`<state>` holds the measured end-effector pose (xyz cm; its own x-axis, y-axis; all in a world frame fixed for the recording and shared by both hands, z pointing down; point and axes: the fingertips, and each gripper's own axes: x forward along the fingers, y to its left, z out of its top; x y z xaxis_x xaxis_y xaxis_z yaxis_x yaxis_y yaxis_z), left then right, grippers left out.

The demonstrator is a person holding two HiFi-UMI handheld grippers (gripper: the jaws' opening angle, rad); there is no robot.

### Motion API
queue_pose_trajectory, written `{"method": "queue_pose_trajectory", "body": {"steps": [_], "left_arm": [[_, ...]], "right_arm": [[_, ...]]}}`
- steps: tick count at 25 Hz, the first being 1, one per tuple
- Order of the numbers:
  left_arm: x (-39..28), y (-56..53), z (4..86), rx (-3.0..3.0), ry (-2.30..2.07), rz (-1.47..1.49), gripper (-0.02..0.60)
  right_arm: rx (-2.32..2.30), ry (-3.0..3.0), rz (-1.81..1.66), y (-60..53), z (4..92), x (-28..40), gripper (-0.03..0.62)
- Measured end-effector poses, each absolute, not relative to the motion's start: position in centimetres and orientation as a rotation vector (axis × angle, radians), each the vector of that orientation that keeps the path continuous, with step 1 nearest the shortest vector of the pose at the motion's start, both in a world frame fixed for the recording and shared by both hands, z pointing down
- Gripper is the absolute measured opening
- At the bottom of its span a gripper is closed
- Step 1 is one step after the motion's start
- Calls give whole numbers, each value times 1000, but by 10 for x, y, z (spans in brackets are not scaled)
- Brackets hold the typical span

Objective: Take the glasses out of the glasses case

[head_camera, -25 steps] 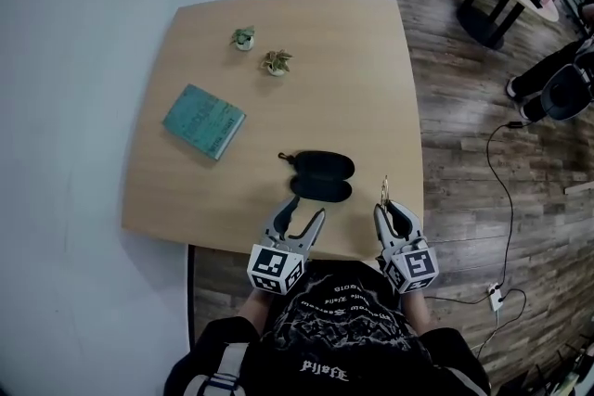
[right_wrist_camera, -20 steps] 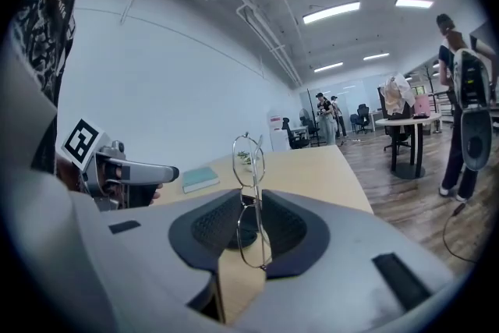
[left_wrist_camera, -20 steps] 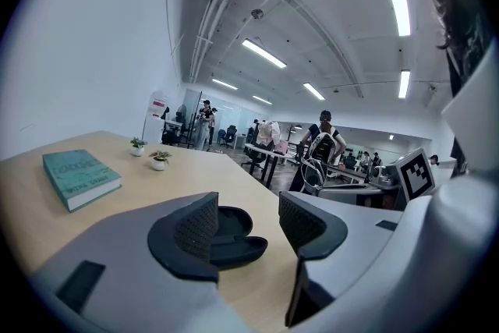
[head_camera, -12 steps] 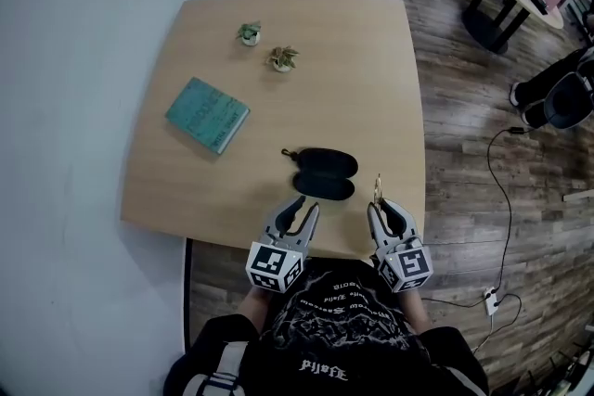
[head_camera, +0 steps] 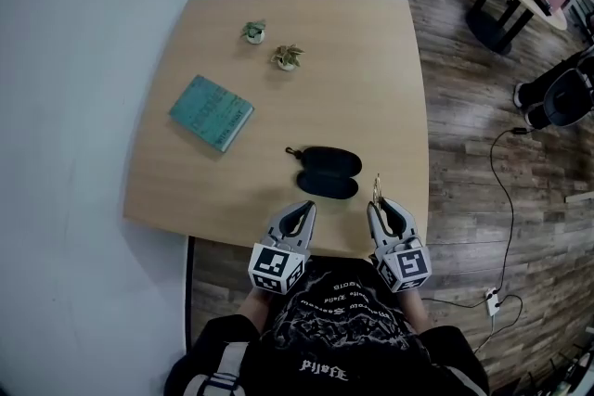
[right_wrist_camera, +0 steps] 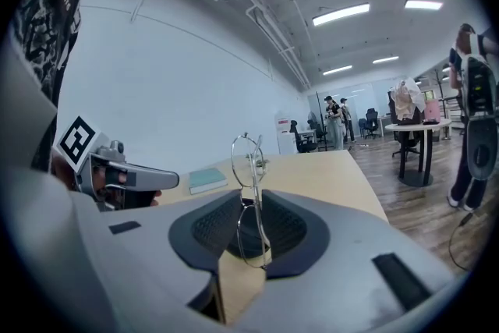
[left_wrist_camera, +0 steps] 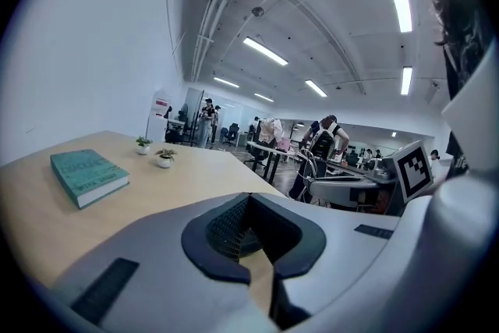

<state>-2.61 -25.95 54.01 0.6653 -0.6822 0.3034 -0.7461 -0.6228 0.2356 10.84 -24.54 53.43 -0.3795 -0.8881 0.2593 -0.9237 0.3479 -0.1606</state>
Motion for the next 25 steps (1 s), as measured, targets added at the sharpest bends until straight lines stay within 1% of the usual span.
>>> {"method": "queue_pose_trajectory", "body": {"steps": [7,25], "left_arm": [[-23,-256,543,2564,-1078,245,3],[-36,-267,555,2545,-1107,310,3]], "right_arm": [[1681,-2449,432,-244,541,107,87],[1651,-2420,440,-250,550,98,86]]}}
